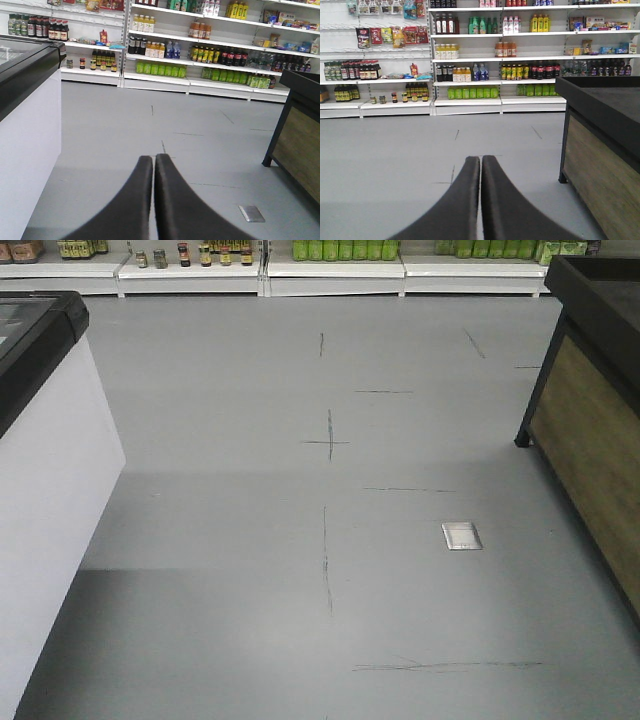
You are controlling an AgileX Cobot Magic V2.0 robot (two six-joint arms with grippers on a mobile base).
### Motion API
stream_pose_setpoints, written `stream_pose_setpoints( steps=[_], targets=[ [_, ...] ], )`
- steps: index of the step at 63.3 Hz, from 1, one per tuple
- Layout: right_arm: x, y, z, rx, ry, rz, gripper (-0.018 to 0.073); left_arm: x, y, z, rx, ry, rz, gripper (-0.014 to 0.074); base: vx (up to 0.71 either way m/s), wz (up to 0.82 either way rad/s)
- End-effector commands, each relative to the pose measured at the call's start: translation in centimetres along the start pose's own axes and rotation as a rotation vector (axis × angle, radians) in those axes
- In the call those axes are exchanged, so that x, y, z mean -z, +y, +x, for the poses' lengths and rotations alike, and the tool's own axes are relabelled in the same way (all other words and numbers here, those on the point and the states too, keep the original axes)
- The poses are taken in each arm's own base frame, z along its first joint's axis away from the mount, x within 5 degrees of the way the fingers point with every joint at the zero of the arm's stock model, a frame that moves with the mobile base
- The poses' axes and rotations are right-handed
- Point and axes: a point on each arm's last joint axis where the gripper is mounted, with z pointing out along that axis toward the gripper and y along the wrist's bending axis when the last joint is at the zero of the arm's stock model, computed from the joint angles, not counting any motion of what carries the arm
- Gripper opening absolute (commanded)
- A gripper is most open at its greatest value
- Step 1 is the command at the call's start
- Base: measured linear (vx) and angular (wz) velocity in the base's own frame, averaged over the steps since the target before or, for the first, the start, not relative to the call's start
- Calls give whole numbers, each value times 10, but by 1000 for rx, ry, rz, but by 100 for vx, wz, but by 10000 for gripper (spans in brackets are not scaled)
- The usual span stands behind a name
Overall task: Pick three apples into basket with both arms
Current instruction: 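Drive the base forward along the aisle toward the produce table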
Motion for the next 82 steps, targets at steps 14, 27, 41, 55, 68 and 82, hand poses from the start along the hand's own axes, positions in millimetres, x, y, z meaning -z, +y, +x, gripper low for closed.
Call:
stream_pose_setpoints(
  steps=[14, 27, 41, 55, 68, 82],
  targets=[
    [1, 1, -2, 17, -67, -6, -5, 3, -3, -15, 9, -105, 22, -6, 0, 0],
    [1, 1, -2, 17, -67, -6, -5, 3, -3, -15, 9, -105, 22, -6, 1, 1],
    [1, 1, -2, 17, -67, -6, -5, 3, -3, -15, 9, -105, 22, -6, 3, 3],
    [1, 1, -2, 17, -67, -6, -5, 3, -3, -15, 9, -105, 22, -6, 7, 2],
    [1, 1, -2, 17, -67, -6, -5, 3, -3, -15, 9, -105, 22, -6, 11, -3],
    [1, 1, -2, 17, -67, -6, -5, 3, -3, -15, 9, -105, 22, -6, 12, 2]
  ],
)
